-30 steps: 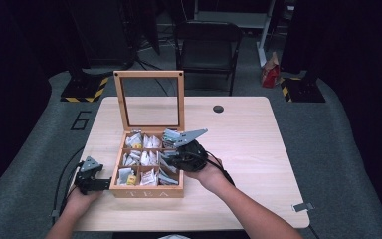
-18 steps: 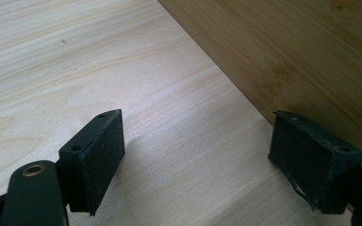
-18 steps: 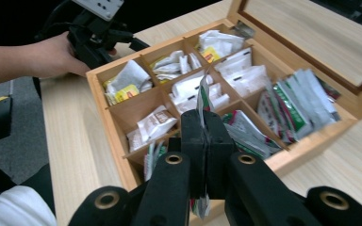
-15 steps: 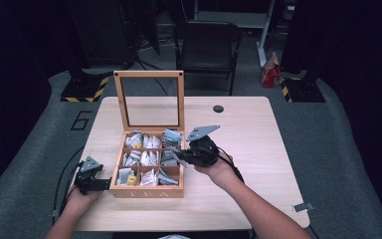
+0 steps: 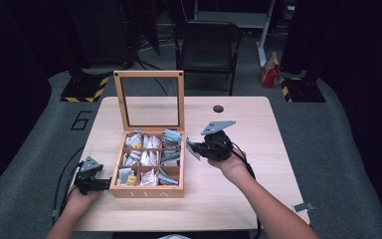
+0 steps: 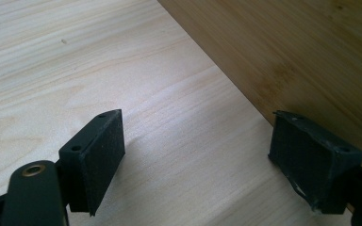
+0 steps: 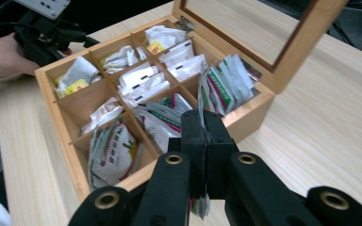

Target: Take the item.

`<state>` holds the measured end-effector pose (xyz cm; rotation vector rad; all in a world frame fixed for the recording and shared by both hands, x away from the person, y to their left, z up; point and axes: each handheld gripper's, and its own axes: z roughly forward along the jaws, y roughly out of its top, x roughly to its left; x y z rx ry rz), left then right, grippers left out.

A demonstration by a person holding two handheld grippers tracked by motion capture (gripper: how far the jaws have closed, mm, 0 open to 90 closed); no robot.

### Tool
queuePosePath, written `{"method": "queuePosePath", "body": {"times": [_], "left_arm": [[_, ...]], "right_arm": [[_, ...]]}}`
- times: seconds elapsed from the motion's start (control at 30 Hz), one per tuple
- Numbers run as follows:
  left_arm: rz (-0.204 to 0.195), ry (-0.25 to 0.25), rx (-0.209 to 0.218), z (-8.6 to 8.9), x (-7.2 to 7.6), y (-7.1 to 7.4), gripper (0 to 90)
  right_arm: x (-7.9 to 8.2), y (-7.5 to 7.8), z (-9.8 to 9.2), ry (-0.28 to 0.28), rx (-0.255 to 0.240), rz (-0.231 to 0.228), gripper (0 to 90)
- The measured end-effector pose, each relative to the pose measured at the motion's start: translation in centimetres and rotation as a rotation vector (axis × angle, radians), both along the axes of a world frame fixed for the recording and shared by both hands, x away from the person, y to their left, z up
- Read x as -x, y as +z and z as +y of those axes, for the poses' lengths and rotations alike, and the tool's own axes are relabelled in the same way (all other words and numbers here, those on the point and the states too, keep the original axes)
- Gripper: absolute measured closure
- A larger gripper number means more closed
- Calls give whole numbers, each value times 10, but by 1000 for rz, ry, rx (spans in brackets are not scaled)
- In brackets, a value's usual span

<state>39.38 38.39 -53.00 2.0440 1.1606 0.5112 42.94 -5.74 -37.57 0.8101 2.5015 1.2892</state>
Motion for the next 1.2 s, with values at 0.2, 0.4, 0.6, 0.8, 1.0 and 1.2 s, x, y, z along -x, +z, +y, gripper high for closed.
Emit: {"method": "queuePosePath", "body": {"times": [0.2, 0.4, 0.6, 0.8, 1.0, 1.2], "left_arm": [[0, 0, 0, 0, 0, 0, 182], [0, 0, -1, 0, 0, 0, 182], [0, 0, 0, 0, 0, 0, 182], [0, 0, 0, 0, 0, 0, 182], [0, 0, 0, 0, 0, 0, 182], [0, 0, -1, 0, 0, 0, 182]], "right_arm": [[-6, 0, -13, -34, 9, -14, 892], [-11, -1, -24, -68, 18, -18, 892], [-14, -2, -35, -94, 26, -27, 892], [-18, -5, -47, -125, 31, -30, 891], [-20, -11, -58, -154, 33, -25, 890], [-23, -18, -68, -190, 35, -15, 888]]}}
